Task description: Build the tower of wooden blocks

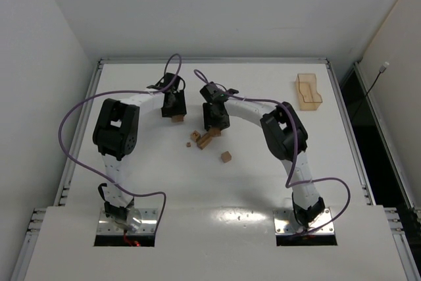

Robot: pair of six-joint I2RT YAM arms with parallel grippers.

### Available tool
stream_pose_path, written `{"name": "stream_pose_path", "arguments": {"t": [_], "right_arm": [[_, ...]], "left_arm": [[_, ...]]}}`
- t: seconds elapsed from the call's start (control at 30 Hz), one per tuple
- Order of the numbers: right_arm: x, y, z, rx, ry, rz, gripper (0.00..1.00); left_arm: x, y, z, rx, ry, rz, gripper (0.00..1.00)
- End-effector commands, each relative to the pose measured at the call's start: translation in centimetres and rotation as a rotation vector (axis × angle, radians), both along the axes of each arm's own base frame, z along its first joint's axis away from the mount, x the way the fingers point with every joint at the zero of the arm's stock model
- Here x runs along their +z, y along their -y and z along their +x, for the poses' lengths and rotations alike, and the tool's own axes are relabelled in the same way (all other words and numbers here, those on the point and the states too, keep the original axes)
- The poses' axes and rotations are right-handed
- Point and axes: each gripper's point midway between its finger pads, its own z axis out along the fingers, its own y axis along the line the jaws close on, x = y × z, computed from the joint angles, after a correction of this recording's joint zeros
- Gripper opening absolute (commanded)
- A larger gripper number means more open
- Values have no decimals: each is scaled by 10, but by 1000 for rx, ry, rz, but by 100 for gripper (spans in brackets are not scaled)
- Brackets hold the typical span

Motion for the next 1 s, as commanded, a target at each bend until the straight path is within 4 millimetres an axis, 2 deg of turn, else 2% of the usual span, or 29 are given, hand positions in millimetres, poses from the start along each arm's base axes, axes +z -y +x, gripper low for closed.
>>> {"name": "stream_pose_path", "arguments": {"t": [0.0, 0.03, 0.13, 0.3, 0.47, 0.6, 0.63, 0.7, 0.77, 0.87, 0.9, 0.93, 0.97], "right_arm": [[16, 4, 7, -50, 40, 6, 0], [16, 13, 14, -75, 58, -17, 0], [18, 15, 22, -88, 73, -17, 0], [10, 13, 22, -84, 57, -19, 0], [6, 12, 19, -79, 42, -14, 38], [6, 7, 19, -70, 38, 9, 62], [7, 6, 21, -70, 46, 16, 70], [7, 5, 20, -56, 42, 19, 92], [19, 4, 23, -60, 71, 31, 100], [42, 2, 30, -46, 126, 52, 100], [66, 0, 36, -44, 182, 77, 100], [66, 3, 38, -35, 191, 61, 100], [89, 6, 40, -47, 237, 69, 100]], "left_arm": [[17, -4, 2, 14, 16, -16, 0], [17, -4, 2, 14, 16, -16, 0], [16, -2, 4, 17, 13, -28, 0], [16, -2, 4, 17, 13, -29, 0], [16, -3, 4, 22, 16, -21, 0], [16, -3, 4, 22, 16, -21, 0], [16, -3, 4, 22, 16, -21, 0], [16, -3, 4, 22, 16, -21, 0], [13, -4, 2, 22, 7, -18, 0], [9, -4, -4, 17, -1, -24, 0], [12, -4, -5, 17, 9, -27, 0], [18, -4, -4, 17, 22, -31, 0], [18, -3, -4, 25, 22, -36, 0]]}}
